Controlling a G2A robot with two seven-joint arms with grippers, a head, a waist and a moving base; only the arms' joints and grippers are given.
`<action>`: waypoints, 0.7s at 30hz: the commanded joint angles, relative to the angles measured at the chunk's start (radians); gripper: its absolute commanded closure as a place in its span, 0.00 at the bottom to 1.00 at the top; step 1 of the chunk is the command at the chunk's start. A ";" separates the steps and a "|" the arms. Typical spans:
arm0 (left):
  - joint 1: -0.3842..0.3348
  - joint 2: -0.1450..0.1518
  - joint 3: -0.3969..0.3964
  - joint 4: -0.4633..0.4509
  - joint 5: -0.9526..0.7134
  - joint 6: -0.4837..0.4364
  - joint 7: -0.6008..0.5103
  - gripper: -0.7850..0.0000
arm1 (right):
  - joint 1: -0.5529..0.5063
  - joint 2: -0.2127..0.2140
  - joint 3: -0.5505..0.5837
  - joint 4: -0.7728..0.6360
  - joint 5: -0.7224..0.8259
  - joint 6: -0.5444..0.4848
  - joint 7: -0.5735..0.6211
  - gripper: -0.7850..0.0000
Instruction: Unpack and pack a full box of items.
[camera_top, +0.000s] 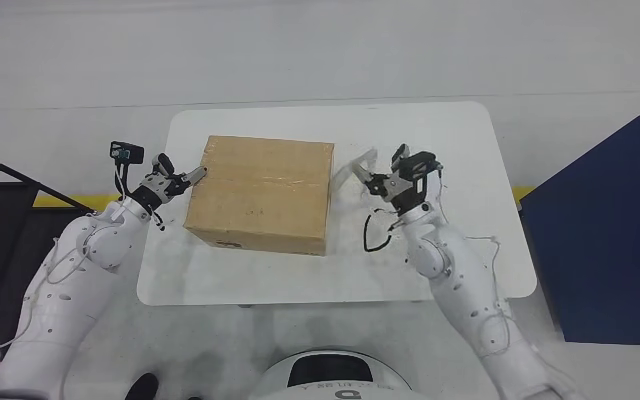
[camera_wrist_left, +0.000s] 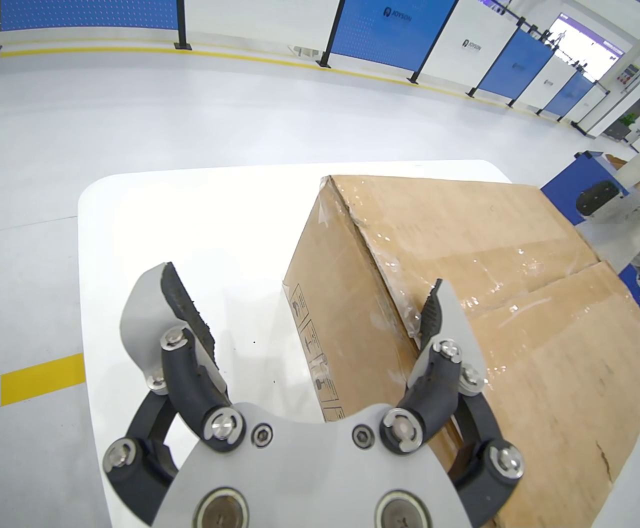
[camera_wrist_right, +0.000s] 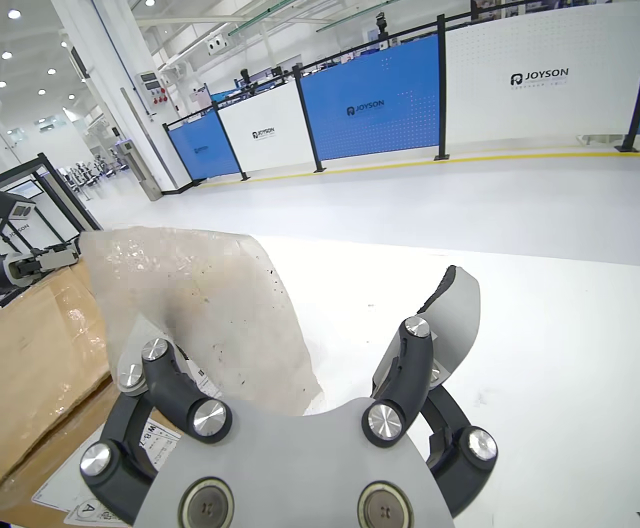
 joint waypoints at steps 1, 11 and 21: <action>0.000 0.000 0.000 0.000 0.000 0.000 0.000 0.00 | -0.013 0.002 0.005 -0.063 -0.024 0.025 0.029 0.00; 0.000 0.000 0.000 0.000 0.000 0.000 0.000 0.00 | -0.006 -0.012 -0.117 -0.404 -0.309 0.240 0.342 0.00; 0.000 0.000 0.000 0.000 0.000 0.000 0.000 0.00 | 0.215 -0.097 -0.456 -0.426 -0.556 0.358 0.685 0.00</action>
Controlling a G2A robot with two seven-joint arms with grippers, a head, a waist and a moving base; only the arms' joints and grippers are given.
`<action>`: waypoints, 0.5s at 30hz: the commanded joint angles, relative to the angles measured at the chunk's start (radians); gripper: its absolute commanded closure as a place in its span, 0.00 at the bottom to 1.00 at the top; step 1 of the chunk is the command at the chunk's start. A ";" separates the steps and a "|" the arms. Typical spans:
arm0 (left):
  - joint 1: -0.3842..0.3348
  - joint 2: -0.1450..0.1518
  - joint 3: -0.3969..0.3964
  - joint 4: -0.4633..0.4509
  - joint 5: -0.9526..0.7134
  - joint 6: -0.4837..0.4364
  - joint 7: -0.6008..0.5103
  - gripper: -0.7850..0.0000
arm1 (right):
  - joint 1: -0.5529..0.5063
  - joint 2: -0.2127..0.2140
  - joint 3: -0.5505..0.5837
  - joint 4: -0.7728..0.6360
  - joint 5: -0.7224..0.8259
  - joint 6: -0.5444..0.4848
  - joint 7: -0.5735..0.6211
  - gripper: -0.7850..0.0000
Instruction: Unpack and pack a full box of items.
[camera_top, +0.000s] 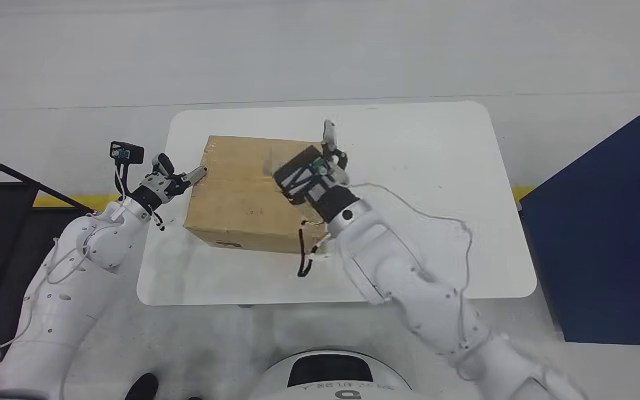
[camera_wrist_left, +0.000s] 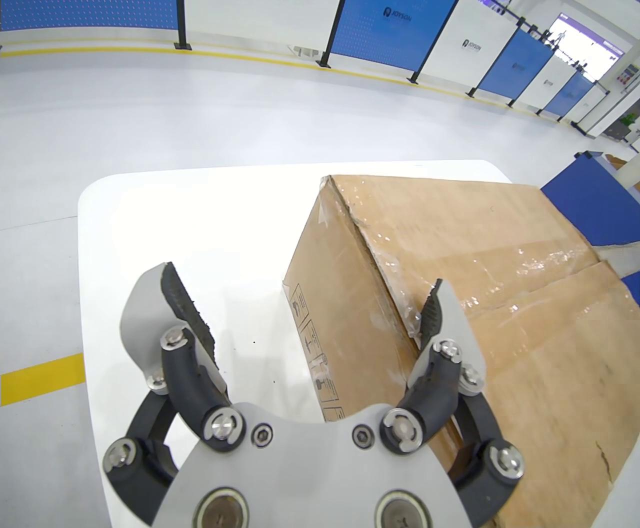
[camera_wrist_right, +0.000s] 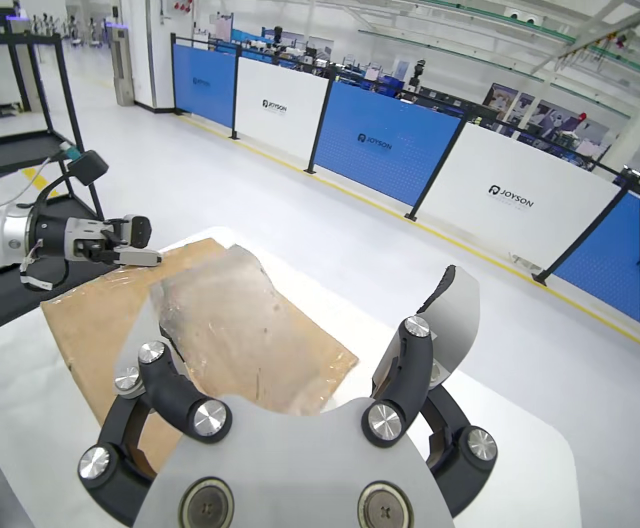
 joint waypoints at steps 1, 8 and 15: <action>0.000 0.000 0.000 0.000 0.000 0.000 0.000 0.00 | 0.062 -0.026 -0.067 0.029 -0.015 0.029 0.061 0.00; 0.000 0.000 0.000 0.000 0.000 0.000 0.000 0.00 | 0.253 -0.133 -0.212 0.132 0.051 0.097 0.182 0.00; 0.000 0.000 0.000 0.000 0.000 0.000 0.000 0.00 | 0.318 -0.207 -0.229 0.148 0.156 0.193 0.152 0.00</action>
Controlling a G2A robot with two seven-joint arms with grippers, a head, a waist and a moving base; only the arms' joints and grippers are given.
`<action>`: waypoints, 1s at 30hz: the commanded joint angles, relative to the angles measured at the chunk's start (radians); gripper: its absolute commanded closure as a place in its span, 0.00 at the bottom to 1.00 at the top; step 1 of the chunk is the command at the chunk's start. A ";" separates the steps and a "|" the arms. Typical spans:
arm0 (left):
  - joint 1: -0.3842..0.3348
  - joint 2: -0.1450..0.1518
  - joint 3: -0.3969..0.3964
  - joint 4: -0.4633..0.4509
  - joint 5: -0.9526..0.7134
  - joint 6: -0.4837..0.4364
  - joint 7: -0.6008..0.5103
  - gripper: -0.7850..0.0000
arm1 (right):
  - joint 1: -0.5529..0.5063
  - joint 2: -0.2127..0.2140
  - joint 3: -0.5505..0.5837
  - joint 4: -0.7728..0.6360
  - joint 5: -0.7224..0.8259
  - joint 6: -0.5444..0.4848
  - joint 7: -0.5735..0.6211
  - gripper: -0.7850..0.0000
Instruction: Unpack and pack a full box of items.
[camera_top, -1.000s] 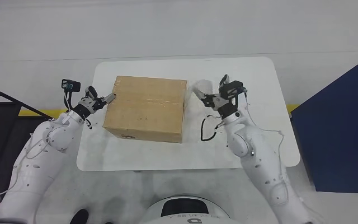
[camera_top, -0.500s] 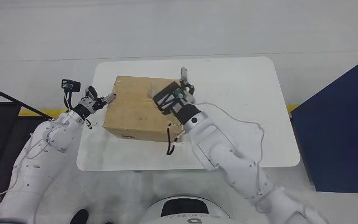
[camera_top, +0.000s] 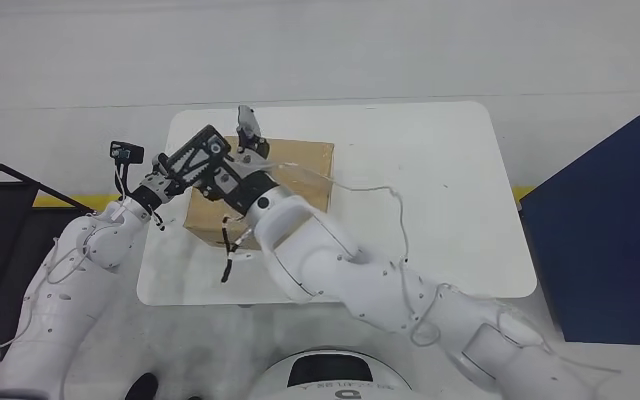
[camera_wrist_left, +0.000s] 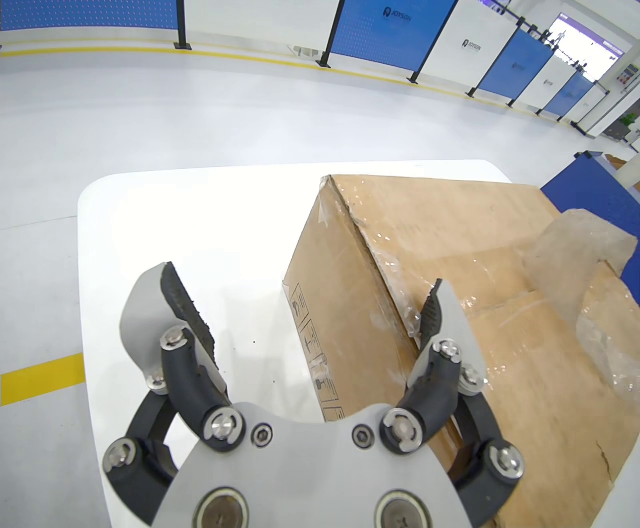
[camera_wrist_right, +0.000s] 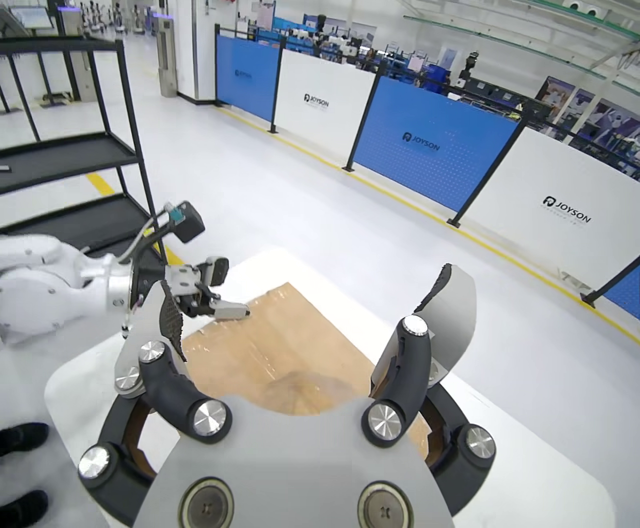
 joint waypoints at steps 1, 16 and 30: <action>0.000 0.000 0.000 0.000 0.000 0.000 0.000 0.00 | 0.006 -0.013 -0.001 0.001 0.020 0.002 0.003 0.00; 0.000 0.000 0.000 0.000 0.000 0.000 0.000 0.00 | -0.068 -0.009 0.102 -0.037 0.165 -0.084 0.001 0.00; 0.003 -0.002 -0.001 -0.014 0.002 0.010 0.002 0.00 | -0.647 0.096 0.660 -0.036 0.795 -0.572 -0.401 0.00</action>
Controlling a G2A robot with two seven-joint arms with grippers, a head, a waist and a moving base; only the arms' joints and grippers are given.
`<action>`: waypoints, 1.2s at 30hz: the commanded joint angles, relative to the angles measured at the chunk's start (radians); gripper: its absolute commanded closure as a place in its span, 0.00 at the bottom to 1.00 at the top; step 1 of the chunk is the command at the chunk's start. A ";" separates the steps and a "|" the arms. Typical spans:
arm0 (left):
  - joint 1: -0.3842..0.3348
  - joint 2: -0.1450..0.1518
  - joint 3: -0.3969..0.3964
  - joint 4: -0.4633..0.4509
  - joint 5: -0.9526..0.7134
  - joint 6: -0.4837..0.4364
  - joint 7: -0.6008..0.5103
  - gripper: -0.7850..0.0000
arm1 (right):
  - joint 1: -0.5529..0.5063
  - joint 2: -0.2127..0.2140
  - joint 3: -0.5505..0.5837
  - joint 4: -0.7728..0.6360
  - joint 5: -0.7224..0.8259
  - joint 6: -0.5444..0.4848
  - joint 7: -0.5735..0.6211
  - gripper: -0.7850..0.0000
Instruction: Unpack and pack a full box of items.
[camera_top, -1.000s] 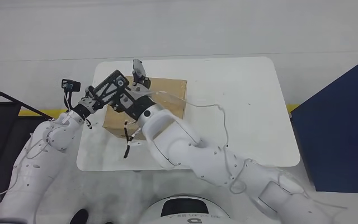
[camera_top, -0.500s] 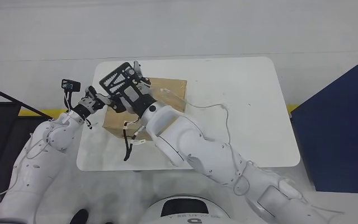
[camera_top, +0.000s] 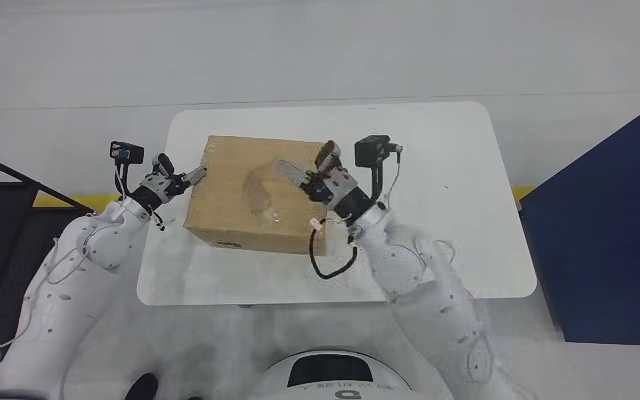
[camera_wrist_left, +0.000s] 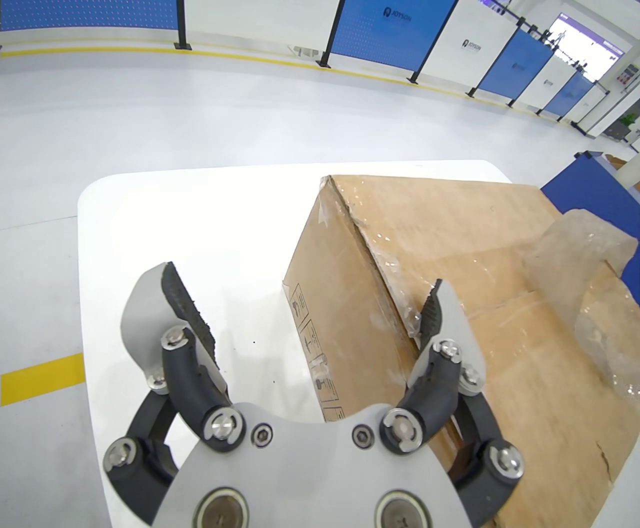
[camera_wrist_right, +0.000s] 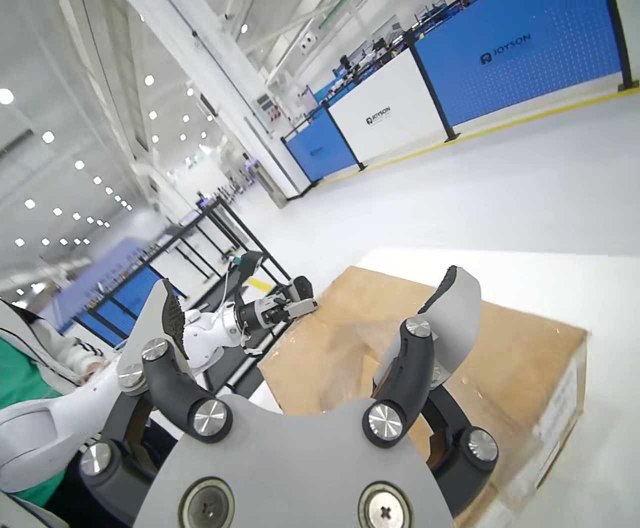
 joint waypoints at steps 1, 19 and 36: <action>0.004 -0.001 -0.003 -0.015 0.003 0.010 -0.001 0.00 | -0.058 0.010 0.068 0.019 0.041 -0.016 0.001 0.00; 0.008 -0.016 -0.007 -0.046 0.032 0.016 -0.050 0.00 | 0.022 0.022 0.101 0.218 0.230 -0.026 0.121 0.00; -0.006 -0.038 0.018 -0.027 0.041 0.012 -0.050 0.00 | 0.019 0.032 0.086 0.154 0.248 -0.024 0.140 0.00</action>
